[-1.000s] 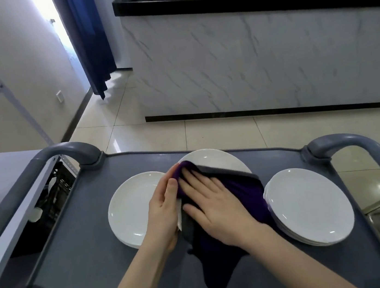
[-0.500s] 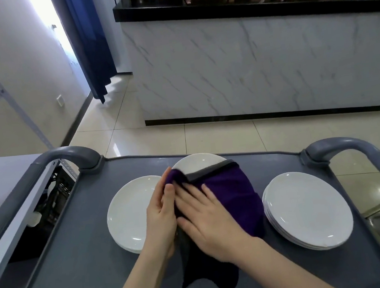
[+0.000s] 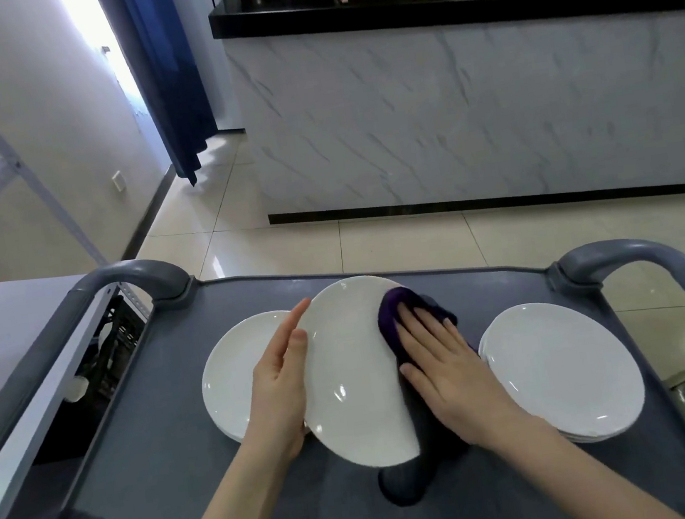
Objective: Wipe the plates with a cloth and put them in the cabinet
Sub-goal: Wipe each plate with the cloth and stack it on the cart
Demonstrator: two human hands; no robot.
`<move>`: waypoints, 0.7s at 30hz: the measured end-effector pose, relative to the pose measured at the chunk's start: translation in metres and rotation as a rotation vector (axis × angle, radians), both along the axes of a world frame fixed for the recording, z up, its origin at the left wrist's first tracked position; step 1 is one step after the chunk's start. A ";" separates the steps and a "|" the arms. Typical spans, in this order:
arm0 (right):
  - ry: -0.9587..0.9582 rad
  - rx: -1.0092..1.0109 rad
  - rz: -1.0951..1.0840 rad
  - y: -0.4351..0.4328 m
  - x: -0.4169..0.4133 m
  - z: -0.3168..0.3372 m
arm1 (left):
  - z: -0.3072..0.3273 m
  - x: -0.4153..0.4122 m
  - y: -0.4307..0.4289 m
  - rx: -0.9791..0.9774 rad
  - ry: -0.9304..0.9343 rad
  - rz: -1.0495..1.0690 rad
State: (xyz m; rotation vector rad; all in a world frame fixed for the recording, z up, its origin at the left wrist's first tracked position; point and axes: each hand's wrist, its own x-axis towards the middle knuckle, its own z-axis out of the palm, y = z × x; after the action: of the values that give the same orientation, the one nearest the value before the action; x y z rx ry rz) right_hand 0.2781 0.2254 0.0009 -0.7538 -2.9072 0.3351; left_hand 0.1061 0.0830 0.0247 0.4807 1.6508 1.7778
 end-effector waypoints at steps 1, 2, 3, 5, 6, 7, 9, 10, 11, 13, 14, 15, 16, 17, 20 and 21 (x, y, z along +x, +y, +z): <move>0.011 0.021 -0.002 0.003 -0.011 0.006 | 0.000 0.003 0.001 -0.003 0.006 -0.022; 0.017 0.035 0.023 0.002 -0.023 0.013 | 0.001 0.006 0.003 -0.003 0.011 -0.040; 0.014 0.044 0.073 -0.002 -0.034 0.019 | 0.002 0.009 0.004 0.001 0.010 -0.051; 0.005 0.067 0.191 -0.017 -0.050 0.025 | 0.001 0.012 0.006 0.014 -0.036 -0.028; -0.002 0.076 0.238 -0.026 -0.053 0.025 | 0.000 0.012 0.006 0.020 -0.075 -0.005; -0.006 0.075 0.271 -0.034 -0.053 0.024 | 0.001 0.010 0.006 0.026 -0.098 0.010; -0.016 0.034 0.326 -0.047 -0.044 0.020 | 0.001 0.007 0.004 0.025 -0.097 0.009; -0.023 0.010 0.358 -0.053 -0.037 0.017 | 0.002 0.005 0.002 0.023 -0.093 0.011; -0.027 -0.008 0.392 -0.058 -0.028 0.013 | 0.002 0.003 0.000 0.023 -0.091 0.024; -0.045 0.015 0.453 -0.066 -0.007 0.002 | 0.002 -0.001 -0.003 0.018 -0.077 0.058; -0.062 0.059 0.469 -0.067 0.004 -0.002 | 0.002 -0.003 -0.005 0.014 -0.069 0.064; -0.076 0.105 0.462 -0.066 0.014 -0.005 | 0.002 -0.005 -0.006 0.013 -0.067 0.067; -0.084 0.129 0.427 -0.062 0.021 -0.005 | 0.003 -0.007 -0.008 0.014 -0.068 0.074; -0.094 0.118 0.381 -0.056 0.026 -0.004 | 0.004 -0.009 -0.010 0.014 -0.068 0.088; -0.108 -0.001 0.242 -0.031 0.028 0.004 | 0.011 -0.013 -0.013 0.019 -0.036 0.086; -0.090 -0.023 0.201 -0.023 0.024 0.006 | 0.013 -0.014 -0.013 0.016 -0.022 0.073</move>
State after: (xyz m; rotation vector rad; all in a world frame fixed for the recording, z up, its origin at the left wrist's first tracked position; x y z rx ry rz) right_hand 0.3019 0.2027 0.0066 -0.4917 -3.0767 0.3633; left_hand 0.0924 0.0699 0.0375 0.4115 1.6599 1.8437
